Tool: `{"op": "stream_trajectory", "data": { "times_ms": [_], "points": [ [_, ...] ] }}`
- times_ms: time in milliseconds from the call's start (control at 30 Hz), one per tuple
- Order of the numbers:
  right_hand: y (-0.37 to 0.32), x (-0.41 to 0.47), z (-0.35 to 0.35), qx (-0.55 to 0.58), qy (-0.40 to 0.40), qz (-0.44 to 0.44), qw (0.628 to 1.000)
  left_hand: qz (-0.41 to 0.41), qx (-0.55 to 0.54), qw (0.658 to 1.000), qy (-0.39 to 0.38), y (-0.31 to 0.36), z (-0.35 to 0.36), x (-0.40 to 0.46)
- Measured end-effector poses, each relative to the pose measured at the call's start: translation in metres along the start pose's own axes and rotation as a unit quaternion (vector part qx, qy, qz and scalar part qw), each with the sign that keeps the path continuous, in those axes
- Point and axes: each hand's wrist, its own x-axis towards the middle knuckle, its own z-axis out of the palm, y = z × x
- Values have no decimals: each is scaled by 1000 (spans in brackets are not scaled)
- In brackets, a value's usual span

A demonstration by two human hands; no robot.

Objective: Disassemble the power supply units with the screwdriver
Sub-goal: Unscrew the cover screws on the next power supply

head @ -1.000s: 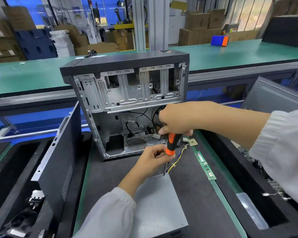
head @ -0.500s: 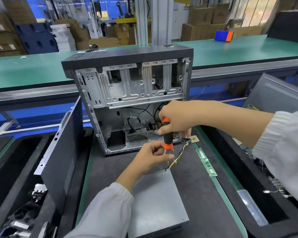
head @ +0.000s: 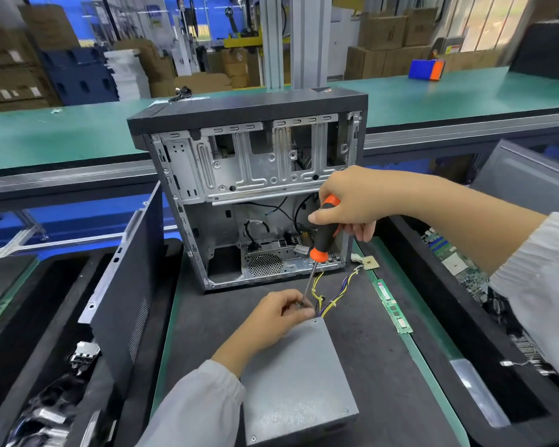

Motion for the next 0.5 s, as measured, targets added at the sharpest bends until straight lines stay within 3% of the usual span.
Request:
{"op": "stream_trajectory", "data": {
  "times_ms": [267,367,433,500],
  "points": [
    [10,-11,0,25,22,8,999,-13,79,995,60,-3,-3,-12],
    [8,-20,1,20,21,6,1000,-80,-94,987,108,3,1,-16],
    [3,-28,5,10,10,4,1000,-119,-257,954,102,11,6,-21],
    [-2,-37,12,-8,3,0,1000,-140,-331,930,78,19,12,-28]
  ]
}}
